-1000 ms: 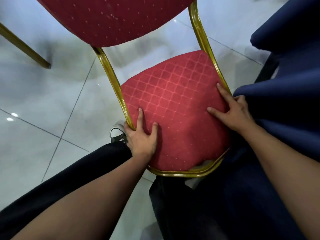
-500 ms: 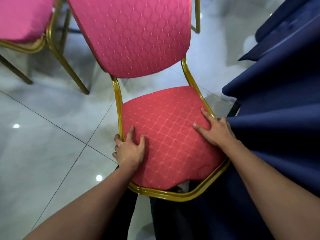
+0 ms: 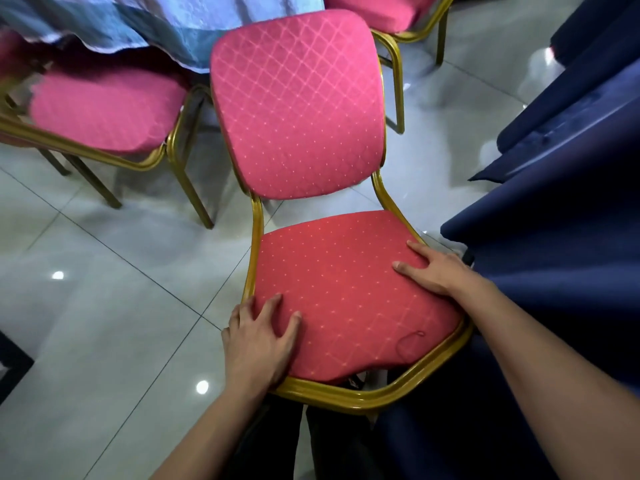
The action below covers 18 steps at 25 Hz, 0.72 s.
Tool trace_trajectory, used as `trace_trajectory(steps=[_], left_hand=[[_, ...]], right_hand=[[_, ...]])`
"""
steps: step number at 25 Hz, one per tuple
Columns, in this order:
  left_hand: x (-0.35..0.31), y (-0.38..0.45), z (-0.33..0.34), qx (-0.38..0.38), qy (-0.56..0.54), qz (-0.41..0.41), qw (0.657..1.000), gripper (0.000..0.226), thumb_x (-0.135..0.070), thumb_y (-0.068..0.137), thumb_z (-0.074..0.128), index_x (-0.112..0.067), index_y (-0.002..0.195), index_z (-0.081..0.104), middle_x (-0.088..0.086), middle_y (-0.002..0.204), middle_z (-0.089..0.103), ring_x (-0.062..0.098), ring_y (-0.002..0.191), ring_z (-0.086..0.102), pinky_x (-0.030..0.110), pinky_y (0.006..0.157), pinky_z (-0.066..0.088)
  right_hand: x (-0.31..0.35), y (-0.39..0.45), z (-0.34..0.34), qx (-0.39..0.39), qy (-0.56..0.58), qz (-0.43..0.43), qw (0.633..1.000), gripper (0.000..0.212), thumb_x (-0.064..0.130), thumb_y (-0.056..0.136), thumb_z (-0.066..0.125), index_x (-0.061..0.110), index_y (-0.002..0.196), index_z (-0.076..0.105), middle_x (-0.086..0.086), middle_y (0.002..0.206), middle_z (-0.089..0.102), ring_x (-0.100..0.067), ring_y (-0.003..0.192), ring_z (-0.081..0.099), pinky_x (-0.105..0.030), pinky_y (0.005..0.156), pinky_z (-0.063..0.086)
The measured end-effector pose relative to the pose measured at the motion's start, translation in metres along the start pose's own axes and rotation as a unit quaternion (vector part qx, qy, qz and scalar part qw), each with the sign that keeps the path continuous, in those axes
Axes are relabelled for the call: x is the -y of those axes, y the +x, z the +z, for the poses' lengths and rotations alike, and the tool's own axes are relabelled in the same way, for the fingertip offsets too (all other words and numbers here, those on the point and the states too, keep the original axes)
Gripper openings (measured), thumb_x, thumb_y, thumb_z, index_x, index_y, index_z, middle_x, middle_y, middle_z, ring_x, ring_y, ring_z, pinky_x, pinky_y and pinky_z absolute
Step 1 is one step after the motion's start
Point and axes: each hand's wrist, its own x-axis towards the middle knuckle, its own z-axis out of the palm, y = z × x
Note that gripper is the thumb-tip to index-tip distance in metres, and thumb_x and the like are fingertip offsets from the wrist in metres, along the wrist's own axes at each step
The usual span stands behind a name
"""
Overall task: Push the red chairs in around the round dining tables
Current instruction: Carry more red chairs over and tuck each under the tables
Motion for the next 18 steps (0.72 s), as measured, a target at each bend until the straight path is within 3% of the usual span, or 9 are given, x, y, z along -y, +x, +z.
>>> trace_trajectory(steps=[4,6,9,11,14,16,18], left_hand=[[-0.033,-0.017,-0.049,0.046,-0.028,0.006,0.999,0.087,-0.084,0.080,0.007,-0.043,0.149,0.040,0.006,0.158,0.035,0.027,0.147,0.029,0.053,0.119,0.024],[-0.042,-0.026,-0.071,0.048,-0.023,0.068,0.996,0.094,-0.087,0.076,-0.006,-0.047,0.149,0.038,-0.004,0.160,0.033,0.019,0.150,0.023,0.050,0.124,0.011],[-0.054,-0.042,-0.092,0.037,0.007,0.187,0.982,0.087,-0.088,0.080,-0.011,-0.054,0.151,0.027,-0.016,0.163,0.024,0.007,0.153,0.006,0.048,0.125,-0.006],[-0.058,-0.044,-0.101,0.007,0.043,0.232,0.972,0.077,-0.083,0.088,-0.005,-0.053,0.154,0.021,-0.014,0.164,0.024,0.010,0.154,0.006,0.051,0.124,-0.004],[-0.068,-0.024,-0.123,-0.068,0.037,0.223,0.972,0.077,-0.078,0.092,-0.002,-0.046,0.155,0.029,-0.007,0.161,0.035,0.017,0.153,0.017,0.052,0.123,0.009],[-0.078,-0.008,-0.140,-0.109,0.020,0.207,0.972,0.080,-0.076,0.092,0.000,-0.041,0.153,0.037,-0.005,0.156,0.043,0.020,0.151,0.025,0.052,0.122,0.015],[-0.086,0.007,-0.155,-0.137,0.011,0.199,0.970,0.080,-0.076,0.092,0.002,-0.040,0.152,0.040,-0.005,0.153,0.048,0.021,0.149,0.030,0.050,0.122,0.016]], right_hand=[[0.010,-0.018,-0.050,0.044,-0.026,0.005,0.999,0.088,0.087,0.080,0.048,0.051,0.157,0.024,-0.006,0.165,0.030,-0.034,0.148,0.035,-0.044,0.119,0.032],[0.017,-0.025,-0.068,0.055,-0.031,0.005,0.998,0.087,0.087,0.080,0.048,0.051,0.156,0.026,-0.003,0.166,0.029,-0.033,0.148,0.034,-0.043,0.120,0.030],[0.027,-0.034,-0.094,0.046,0.050,-0.011,0.998,0.082,0.081,0.082,0.056,0.043,0.153,0.040,-0.003,0.161,0.039,-0.030,0.144,0.042,-0.040,0.118,0.032],[0.033,-0.039,-0.113,0.025,0.117,-0.020,0.993,0.073,0.076,0.083,0.060,0.037,0.145,0.055,-0.002,0.150,0.053,-0.027,0.130,0.056,-0.040,0.115,0.040],[0.046,-0.050,-0.138,-0.001,0.183,-0.021,0.983,0.062,0.074,0.085,0.058,0.030,0.127,0.068,-0.002,0.132,0.066,-0.024,0.112,0.065,-0.041,0.109,0.047],[0.056,-0.063,-0.148,-0.039,0.210,-0.049,0.976,0.065,0.079,0.086,0.050,0.032,0.126,0.068,0.000,0.131,0.065,-0.023,0.116,0.062,-0.039,0.109,0.044],[0.064,-0.081,-0.153,-0.134,0.254,-0.125,0.950,0.067,0.084,0.085,0.045,0.039,0.130,0.065,0.007,0.136,0.060,-0.016,0.128,0.054,-0.036,0.109,0.038]])
